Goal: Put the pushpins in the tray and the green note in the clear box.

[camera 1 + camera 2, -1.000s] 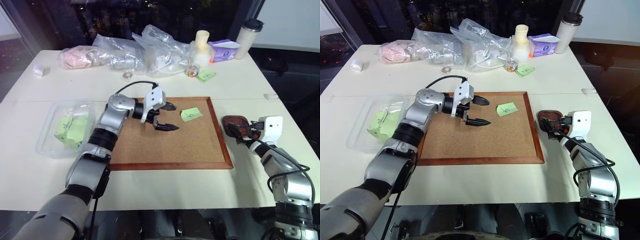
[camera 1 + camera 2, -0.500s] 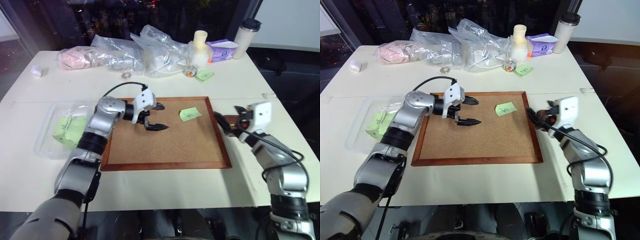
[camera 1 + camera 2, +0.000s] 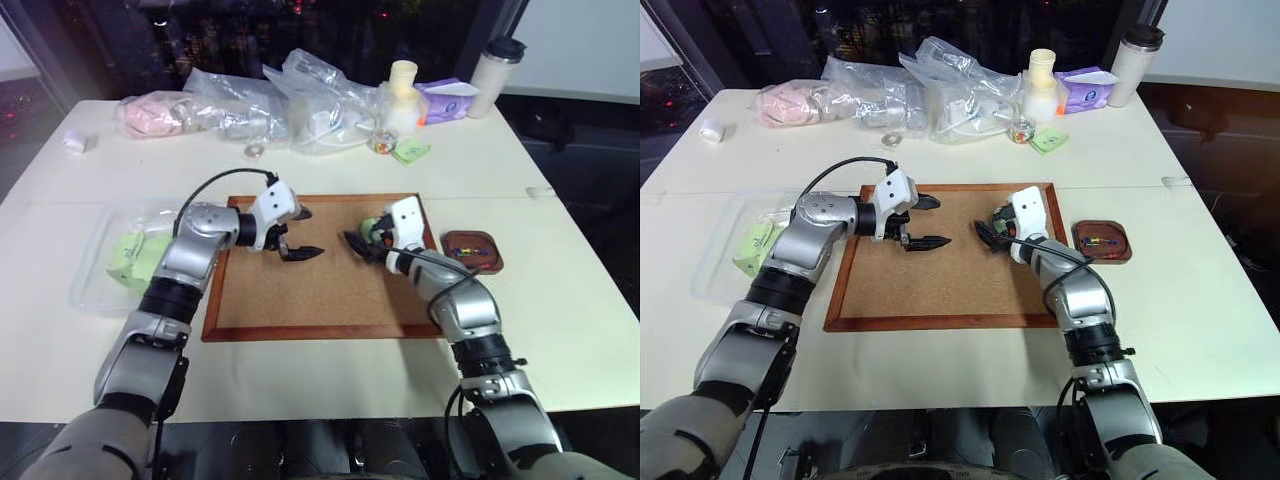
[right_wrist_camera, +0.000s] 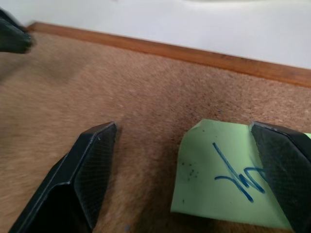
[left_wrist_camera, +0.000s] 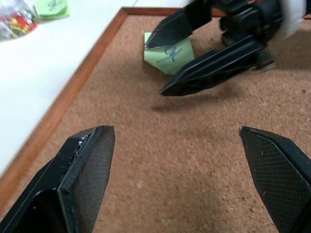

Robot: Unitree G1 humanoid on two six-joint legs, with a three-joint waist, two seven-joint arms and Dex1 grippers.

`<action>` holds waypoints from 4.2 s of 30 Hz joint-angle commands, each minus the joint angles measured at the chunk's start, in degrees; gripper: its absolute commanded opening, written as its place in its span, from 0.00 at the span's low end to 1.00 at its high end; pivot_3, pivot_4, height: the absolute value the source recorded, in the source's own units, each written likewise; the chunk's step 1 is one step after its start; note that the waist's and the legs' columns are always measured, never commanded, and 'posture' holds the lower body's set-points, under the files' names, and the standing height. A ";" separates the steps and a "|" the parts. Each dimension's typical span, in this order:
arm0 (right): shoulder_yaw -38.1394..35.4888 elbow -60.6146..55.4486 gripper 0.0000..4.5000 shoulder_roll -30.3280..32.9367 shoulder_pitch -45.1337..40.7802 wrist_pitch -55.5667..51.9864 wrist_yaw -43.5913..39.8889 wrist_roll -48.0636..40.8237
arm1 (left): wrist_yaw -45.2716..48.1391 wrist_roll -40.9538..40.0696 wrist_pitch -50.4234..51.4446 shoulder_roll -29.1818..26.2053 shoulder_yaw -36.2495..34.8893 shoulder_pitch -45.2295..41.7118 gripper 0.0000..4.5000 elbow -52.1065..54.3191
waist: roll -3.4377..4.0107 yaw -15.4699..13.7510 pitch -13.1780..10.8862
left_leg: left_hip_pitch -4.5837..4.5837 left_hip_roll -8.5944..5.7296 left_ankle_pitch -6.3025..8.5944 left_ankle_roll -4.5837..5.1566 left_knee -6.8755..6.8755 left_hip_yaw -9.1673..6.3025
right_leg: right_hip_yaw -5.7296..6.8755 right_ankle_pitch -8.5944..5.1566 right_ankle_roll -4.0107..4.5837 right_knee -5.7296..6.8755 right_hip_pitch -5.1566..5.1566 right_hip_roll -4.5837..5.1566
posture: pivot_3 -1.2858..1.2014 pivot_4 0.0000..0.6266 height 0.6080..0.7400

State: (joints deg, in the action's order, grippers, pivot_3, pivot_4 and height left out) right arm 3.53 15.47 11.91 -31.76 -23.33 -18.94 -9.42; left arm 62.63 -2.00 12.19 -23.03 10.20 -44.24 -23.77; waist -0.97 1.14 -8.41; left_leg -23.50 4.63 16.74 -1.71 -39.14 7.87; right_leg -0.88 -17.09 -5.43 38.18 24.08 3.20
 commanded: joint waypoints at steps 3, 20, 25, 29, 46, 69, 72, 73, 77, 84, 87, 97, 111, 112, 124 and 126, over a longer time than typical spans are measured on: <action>0.97 8.42 0.99 -0.50 -3.50 0.83 5.48 5.91 | -1.05 -1.56 0.30 -0.54 -1.15 -0.15 1.00 2.74 | 0.01 -0.01 0.01 | 0.01 0.01 -0.01 -0.01 -0.02 0.00 | 0.00 0.00 0.00 0.02 -0.01 0.00 | 0.52 0.24 0.95; 0.26 -10.90 0.88 -2.00 8.43 -12.95 9.96 7.96 | -1.61 -2.48 -0.25 -0.41 -0.59 -0.02 1.00 2.65 | 0.00 -0.29 0.13 | 0.05 -0.01 0.00 -0.01 -0.02 -0.03 | 0.04 0.00 0.00 -0.01 -0.10 0.03 | 0.52 0.24 0.95; -2.26 -7.03 0.40 -3.06 6.91 -11.83 10.20 6.31 | -1.81 -2.50 -0.61 0.03 -0.62 -0.33 1.00 1.96 | -0.01 -0.38 0.13 | 0.12 -0.02 0.00 0.00 -0.04 -0.03 | 0.04 0.00 0.00 -0.02 -0.21 0.03 | 0.52 0.24 0.95; -3.28 -4.04 0.01 -3.55 5.00 -10.17 11.09 5.81 | -2.02 -2.46 -0.79 0.36 -0.66 -0.28 1.00 1.90 | -0.03 -0.45 0.15 | 0.22 -0.02 0.01 0.01 -0.05 -0.08 | 0.08 0.00 0.00 -0.04 -0.36 0.04 | 0.52 0.24 0.95; -4.63 -28.56 0.40 -2.06 14.50 -6.18 5.10 0.50 | -1.89 -2.51 -0.50 0.29 -0.25 0.42 1.00 2.39 | 0.00 -0.03 0.12 | 0.04 -0.04 0.04 0.06 0.01 -0.12 | 0.10 0.00 0.00 -0.12 -0.18 0.04 | 0.52 0.24 0.95; -3.43 -22.40 0.99 8.10 20.65 3.60 -6.10 0.59 | -1.51 -2.87 0.14 0.52 0.09 0.74 1.00 2.67 | 0.00 -0.32 0.12 | 0.04 -0.01 0.05 0.07 0.02 -0.11 | 0.05 -0.01 0.01 -0.11 -0.12 -0.02 | 0.52 0.24 0.95; -2.96 -18.25 0.99 9.79 19.73 7.10 -7.36 2.18 | -1.55 -2.87 0.15 0.45 0.03 0.65 1.00 2.59 | 0.00 -0.34 0.12 | 0.04 -0.01 0.05 0.07 0.01 -0.11 | 0.05 -0.01 0.01 -0.11 -0.12 -0.02 | 0.52 0.24 0.95; -2.80 -15.81 0.99 10.54 19.03 8.93 -7.69 3.04 | -1.58 -2.88 0.21 0.42 -0.02 0.65 1.00 2.60 | 0.00 -0.34 0.12 | 0.04 -0.02 0.05 0.07 0.01 -0.11 | 0.05 -0.01 0.01 -0.10 -0.12 -0.02 | 0.52 0.24 0.95; -2.86 -6.63 0.99 11.87 15.34 14.76 -7.90 4.98 | -1.69 -3.04 0.56 0.29 -0.18 0.90 1.00 3.03 | -0.01 -0.32 0.12 | 0.08 -0.02 0.04 0.07 -0.01 -0.11 | 0.05 -0.01 0.01 -0.10 -0.18 -0.02 | 0.52 0.24 0.95; -1.16 2.87 0.99 13.48 11.86 17.63 -9.67 6.94 | -2.46 -3.78 1.13 0.42 -0.98 1.18 1.00 3.92 | -0.01 -0.34 0.12 | 0.20 -0.01 0.04 0.07 -0.04 -0.11 | 0.06 0.00 0.01 -0.11 -0.34 -0.01 | 0.52 0.24 0.95; -0.50 4.18 0.87 13.55 11.98 16.77 -11.12 6.82 | -2.76 -4.10 1.37 0.48 -1.23 1.31 1.00 4.33 | -0.02 -0.38 0.13 | 0.41 -0.01 0.04 0.07 -0.04 -0.12 | 0.07 0.00 0.00 -0.12 -0.57 -0.01 | 0.52 0.24 0.95; -1.82 1.84 0.00 11.28 13.68 7.09 -12.21 2.40 | -3.82 -5.22 1.50 0.62 -1.45 1.65 1.00 5.31 | -0.24 -0.58 0.27 | 0.80 -0.02 0.07 0.10 0.00 -0.12 | 0.08 -0.01 0.02 -0.17 -0.98 0.03 | 0.52 0.24 0.95; -5.26 -33.05 0.00 8.81 22.38 2.24 -14.27 -11.63 | -3.67 -5.66 1.29 0.66 -0.95 1.96 1.00 5.27 | -0.06 -0.23 0.16 | 0.23 -0.01 0.08 0.11 0.00 -0.12 | 0.06 -0.01 0.01 -0.12 -0.37 0.02 | 0.52 0.24 0.95; -5.10 -35.14 0.00 9.04 22.92 0.99 -14.14 -12.23 | -3.62 -5.66 1.22 0.70 -0.87 1.95 1.00 5.16 | -0.06 -0.27 0.15 | 0.23 -0.01 0.08 0.11 0.00 -0.13 | 0.06 -0.01 0.01 -0.12 -0.36 0.01 | 0.52 0.24 0.95; -4.69 -40.10 0.00 9.57 22.54 -4.17 -12.16 -13.39 | 5.08 -5.20 -8.98 2.81 2.33 -2.28 1.00 -3.06 | -0.06 -0.54 0.15 | 0.19 -0.04 0.09 0.14 -0.01 -0.14 | 0.10 -0.01 0.01 -0.18 -0.36 0.02 | 0.52 0.24 0.95; -4.88 -39.74 0.00 10.17 22.14 -4.29 -12.70 -13.40 | 5.96 -2.79 -18.46 3.45 3.47 -5.26 1.00 -9.76 | -0.07 -0.56 0.15 | 0.19 -0.05 0.12 0.20 -0.01 -0.15 | 0.10 -0.01 0.02 -0.18 -0.36 0.02 | 0.52 0.24 0.95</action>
State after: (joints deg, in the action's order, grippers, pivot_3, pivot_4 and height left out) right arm -0.62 -22.82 21.46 -8.74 -27.96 -31.15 -21.70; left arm 67.45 -6.36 1.63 -19.75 13.25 -46.67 -30.53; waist -1.04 0.58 -8.26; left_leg -23.31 4.57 16.92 -1.40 -39.15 7.72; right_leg -0.78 -17.10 -5.42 37.99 23.72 3.21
